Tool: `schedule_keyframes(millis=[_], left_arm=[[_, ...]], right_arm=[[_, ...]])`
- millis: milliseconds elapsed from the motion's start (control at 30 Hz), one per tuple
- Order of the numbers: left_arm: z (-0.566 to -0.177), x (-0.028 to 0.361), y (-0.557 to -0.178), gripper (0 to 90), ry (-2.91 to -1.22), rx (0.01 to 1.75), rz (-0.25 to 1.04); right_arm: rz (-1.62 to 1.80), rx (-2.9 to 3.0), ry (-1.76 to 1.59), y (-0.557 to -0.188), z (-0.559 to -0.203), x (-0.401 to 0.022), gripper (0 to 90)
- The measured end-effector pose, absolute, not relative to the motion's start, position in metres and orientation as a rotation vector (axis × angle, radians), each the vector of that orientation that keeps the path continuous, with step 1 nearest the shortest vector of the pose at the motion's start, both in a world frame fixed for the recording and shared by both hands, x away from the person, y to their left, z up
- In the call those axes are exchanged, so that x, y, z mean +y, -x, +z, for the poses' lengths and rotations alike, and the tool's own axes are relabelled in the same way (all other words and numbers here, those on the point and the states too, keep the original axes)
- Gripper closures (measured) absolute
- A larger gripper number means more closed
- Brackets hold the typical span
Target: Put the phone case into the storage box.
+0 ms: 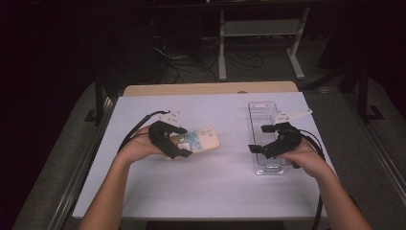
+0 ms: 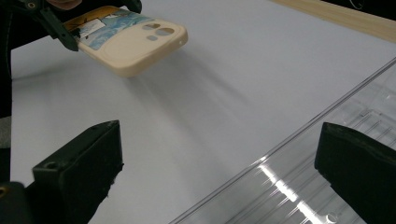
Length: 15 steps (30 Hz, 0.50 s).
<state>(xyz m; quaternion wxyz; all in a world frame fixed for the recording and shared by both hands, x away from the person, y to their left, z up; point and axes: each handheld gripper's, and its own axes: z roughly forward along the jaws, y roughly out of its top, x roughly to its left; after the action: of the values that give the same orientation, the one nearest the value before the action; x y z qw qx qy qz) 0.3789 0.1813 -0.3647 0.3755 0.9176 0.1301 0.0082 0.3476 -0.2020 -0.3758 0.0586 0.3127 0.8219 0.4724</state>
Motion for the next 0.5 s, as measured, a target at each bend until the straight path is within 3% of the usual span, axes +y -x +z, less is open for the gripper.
schedule_keyframes(millis=[500], left_arm=[[-0.365,0.183,-0.378,11.4,-2.346,0.29,-0.008]], right_arm=[[1.447,2.591,-0.788,-0.369,-0.366,-0.186,0.5]])
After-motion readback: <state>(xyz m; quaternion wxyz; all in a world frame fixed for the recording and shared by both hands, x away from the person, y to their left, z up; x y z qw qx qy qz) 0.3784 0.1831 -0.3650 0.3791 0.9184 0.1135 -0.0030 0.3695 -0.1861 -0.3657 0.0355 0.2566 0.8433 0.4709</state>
